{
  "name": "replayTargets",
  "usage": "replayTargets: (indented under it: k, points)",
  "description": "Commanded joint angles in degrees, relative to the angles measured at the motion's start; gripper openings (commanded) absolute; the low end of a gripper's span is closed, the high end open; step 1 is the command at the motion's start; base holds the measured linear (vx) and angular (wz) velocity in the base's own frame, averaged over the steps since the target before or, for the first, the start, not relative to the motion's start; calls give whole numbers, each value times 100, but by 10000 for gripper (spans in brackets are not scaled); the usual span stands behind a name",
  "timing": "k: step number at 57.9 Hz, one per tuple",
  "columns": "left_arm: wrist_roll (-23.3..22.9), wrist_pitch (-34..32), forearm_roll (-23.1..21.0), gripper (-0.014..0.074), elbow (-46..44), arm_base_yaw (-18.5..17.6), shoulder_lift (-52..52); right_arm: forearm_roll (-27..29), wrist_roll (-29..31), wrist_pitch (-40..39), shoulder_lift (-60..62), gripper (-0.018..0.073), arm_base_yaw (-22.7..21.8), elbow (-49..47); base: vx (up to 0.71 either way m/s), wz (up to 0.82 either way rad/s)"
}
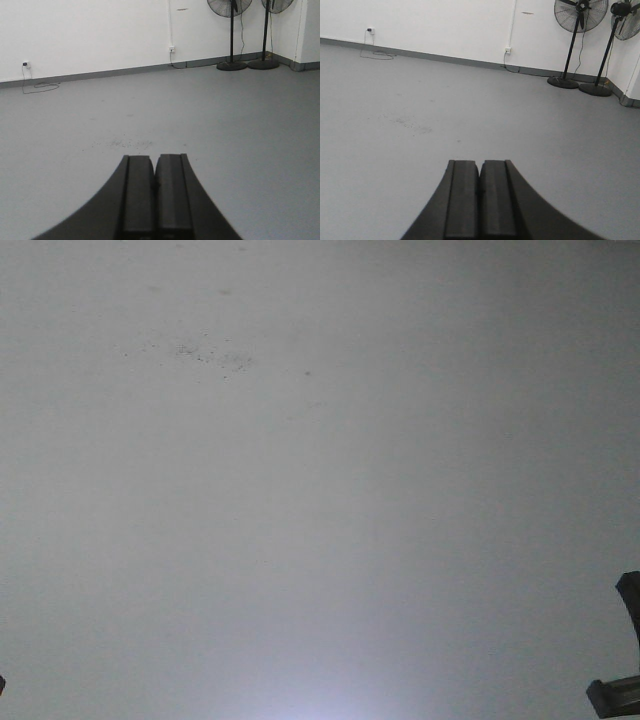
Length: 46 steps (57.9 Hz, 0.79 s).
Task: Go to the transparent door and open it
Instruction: 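Drive the base forward across the floor, arms held still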
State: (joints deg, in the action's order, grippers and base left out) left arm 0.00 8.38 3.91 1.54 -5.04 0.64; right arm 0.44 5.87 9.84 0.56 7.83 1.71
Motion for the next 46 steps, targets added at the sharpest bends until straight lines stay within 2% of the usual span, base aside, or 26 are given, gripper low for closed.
replayTargets:
  k: [1,46]
  points:
    - [0,-467,-47,0,141,-1,73,-44,6,-489,84,2,-30,81,0,0]
    - [0,-467,-47,0,141,-1,73,-44,6,-489,84,2,-30,81,0,1]
